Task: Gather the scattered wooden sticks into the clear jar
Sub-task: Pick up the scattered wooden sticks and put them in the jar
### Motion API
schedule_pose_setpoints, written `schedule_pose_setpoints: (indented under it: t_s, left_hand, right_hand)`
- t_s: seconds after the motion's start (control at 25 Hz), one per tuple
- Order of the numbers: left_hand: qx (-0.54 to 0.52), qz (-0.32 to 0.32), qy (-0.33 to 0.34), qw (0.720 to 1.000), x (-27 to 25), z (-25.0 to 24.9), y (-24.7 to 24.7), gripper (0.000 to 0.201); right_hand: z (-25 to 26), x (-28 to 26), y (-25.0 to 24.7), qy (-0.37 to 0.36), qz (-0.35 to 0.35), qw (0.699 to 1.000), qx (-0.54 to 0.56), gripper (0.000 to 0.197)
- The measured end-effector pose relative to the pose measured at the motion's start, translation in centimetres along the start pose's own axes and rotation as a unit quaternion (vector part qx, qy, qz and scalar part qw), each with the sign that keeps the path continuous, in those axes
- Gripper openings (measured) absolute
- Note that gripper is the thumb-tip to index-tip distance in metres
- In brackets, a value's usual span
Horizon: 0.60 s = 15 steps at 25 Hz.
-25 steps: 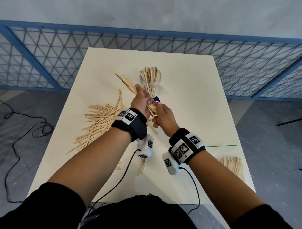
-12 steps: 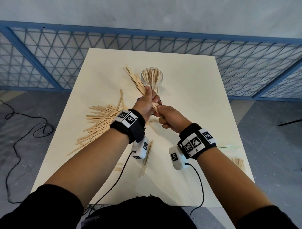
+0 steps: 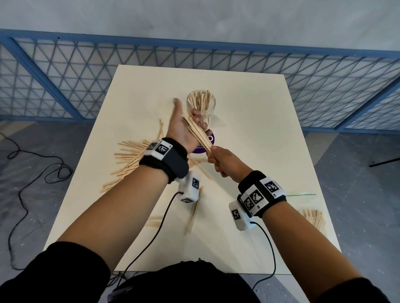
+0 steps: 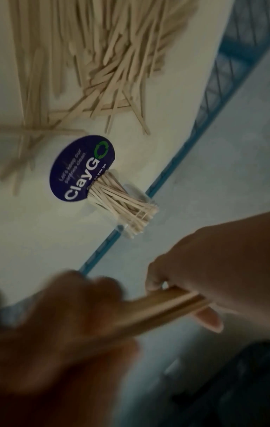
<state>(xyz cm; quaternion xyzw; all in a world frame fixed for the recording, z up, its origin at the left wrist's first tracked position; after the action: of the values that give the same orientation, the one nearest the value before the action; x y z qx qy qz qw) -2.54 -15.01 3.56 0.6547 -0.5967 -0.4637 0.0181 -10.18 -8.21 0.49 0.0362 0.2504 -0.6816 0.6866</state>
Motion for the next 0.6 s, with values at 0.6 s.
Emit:
schedule_pose_setpoints:
  t_s: [0.6]
  left_hand:
    - [0.050, -0.137, 0.105, 0.984, 1.6, -2.2, -1.5, 0.036]
  right_hand:
    - [1.0, 1.2, -1.3, -0.071, -0.065, 0.995, -0.002, 0.035]
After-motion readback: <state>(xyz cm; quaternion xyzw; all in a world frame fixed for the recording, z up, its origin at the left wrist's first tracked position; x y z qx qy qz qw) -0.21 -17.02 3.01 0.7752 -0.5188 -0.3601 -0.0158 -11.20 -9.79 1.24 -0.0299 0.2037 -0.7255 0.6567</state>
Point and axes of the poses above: each hand's wrist, its own x-axis towards the middle knuckle, its own y-axis out of the palm, z = x × y, the point moved 10 cm from there along x, towards the middle knuckle, and after that the axes turned 15 degrees about -z, right-handed, at the moved point
